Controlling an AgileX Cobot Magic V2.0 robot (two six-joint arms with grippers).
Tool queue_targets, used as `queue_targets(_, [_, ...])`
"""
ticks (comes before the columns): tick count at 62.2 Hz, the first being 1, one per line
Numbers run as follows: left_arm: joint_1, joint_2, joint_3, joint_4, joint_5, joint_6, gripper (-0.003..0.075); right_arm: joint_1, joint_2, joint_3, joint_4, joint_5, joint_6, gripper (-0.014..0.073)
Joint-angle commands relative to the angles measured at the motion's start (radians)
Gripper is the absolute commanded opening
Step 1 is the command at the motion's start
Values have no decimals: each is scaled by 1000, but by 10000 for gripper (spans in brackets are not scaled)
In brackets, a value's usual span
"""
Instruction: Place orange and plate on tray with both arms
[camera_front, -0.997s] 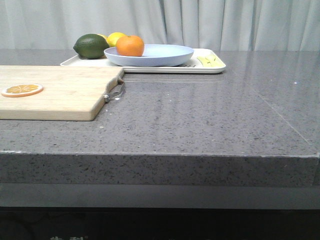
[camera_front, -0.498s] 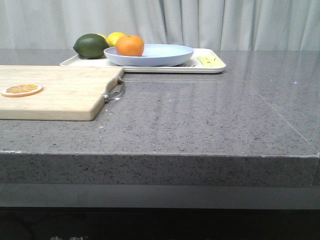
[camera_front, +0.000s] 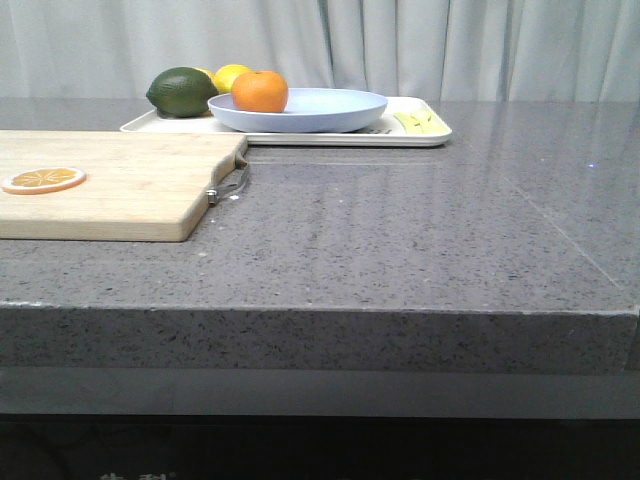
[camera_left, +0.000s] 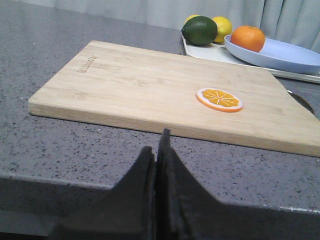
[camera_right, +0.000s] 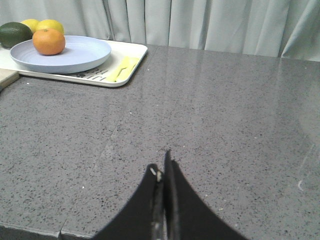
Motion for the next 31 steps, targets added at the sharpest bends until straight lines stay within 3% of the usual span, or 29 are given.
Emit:
queue_targets(1, [1, -21, 4, -9, -83, -8, -18, -3, 14, -26, -1, -80, -11, -60])
queue_targets(17, [1, -21, 4, -9, -83, -8, -18, -3, 14, -14, -25, -98, -11, -60])
queue_targets(31, [1, -21, 4, -9, -83, -8, -18, -8, 12, 173, -38, -350, -11, -60])
